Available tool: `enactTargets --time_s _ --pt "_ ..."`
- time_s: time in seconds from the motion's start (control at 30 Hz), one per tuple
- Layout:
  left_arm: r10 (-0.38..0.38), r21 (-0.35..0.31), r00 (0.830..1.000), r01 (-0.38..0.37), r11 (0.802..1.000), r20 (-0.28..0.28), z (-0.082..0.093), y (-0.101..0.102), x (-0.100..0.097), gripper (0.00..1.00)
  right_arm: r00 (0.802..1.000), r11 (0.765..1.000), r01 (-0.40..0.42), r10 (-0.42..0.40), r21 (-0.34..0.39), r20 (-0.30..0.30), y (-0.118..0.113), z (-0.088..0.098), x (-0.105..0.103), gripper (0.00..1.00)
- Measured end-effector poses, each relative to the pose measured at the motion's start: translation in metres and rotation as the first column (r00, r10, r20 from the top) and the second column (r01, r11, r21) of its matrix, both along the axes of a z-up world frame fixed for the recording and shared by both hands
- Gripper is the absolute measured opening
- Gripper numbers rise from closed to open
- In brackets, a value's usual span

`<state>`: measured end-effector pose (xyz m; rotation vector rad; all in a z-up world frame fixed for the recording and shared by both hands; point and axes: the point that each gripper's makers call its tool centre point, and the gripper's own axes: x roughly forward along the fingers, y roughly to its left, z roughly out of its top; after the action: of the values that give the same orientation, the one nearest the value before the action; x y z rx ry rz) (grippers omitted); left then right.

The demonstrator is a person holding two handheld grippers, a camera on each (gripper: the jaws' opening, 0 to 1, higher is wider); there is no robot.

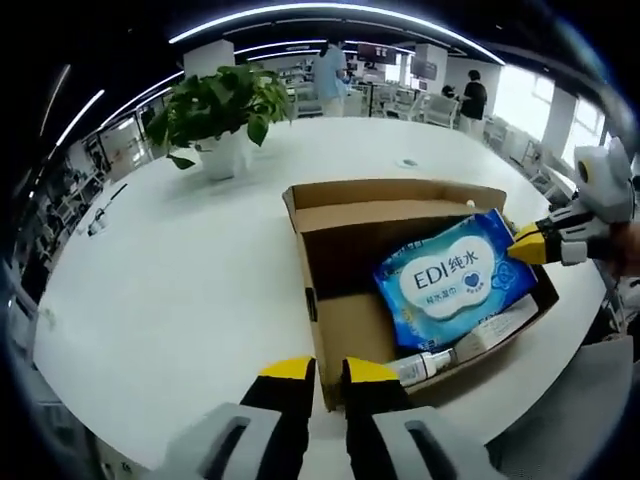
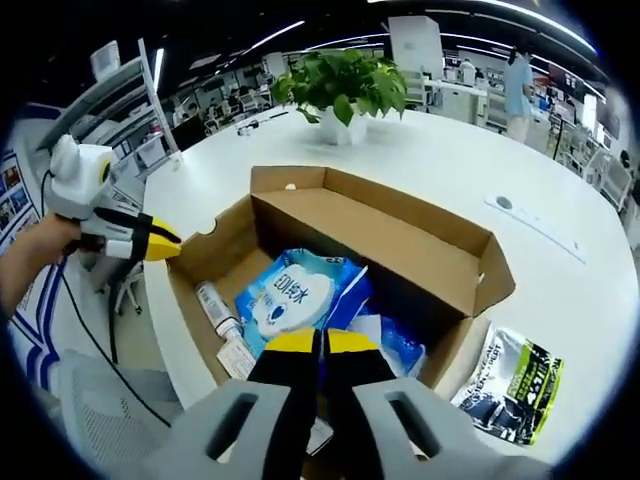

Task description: Operate the shoe box by opening the lid, removing the specified soft item, and placing it in the target area until the item is outside and the box remains undamaged.

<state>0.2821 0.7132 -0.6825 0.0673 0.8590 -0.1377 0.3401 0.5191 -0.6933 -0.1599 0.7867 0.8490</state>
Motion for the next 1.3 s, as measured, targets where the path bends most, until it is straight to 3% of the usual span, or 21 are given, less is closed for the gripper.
enactTargets --time_s 0.37,0.53,0.93,1.13,1.3 --pt "-0.076 0.014 0.996 0.076 0.997 0.056 0.018 -0.025 0.018 0.19 1.000 1.000 0.013 -0.013 -0.015 -0.026 -0.011 -0.013 0.004 0.00" --pt "-0.099 -0.029 0.994 0.101 0.995 0.048 0.012 -0.038 0.023 0.20 1.000 1.000 0.010 -0.011 -0.025 -0.027 -0.014 -0.017 0.005 0.00" --pt "-0.152 -0.163 0.987 0.141 0.977 -0.060 -0.023 -0.064 0.028 0.22 1.000 0.998 -0.018 0.017 -0.058 -0.004 -0.018 -0.024 0.007 0.01" --pt "-0.159 -0.271 0.979 0.121 0.955 -0.125 -0.039 -0.077 0.032 0.21 1.000 0.998 -0.022 0.021 -0.065 -0.009 -0.021 -0.029 0.008 0.01" --pt "-0.155 -0.313 0.975 0.099 0.945 -0.157 -0.046 -0.079 0.034 0.20 1.000 0.999 -0.004 0.003 -0.051 -0.029 -0.023 -0.032 0.008 0.01"
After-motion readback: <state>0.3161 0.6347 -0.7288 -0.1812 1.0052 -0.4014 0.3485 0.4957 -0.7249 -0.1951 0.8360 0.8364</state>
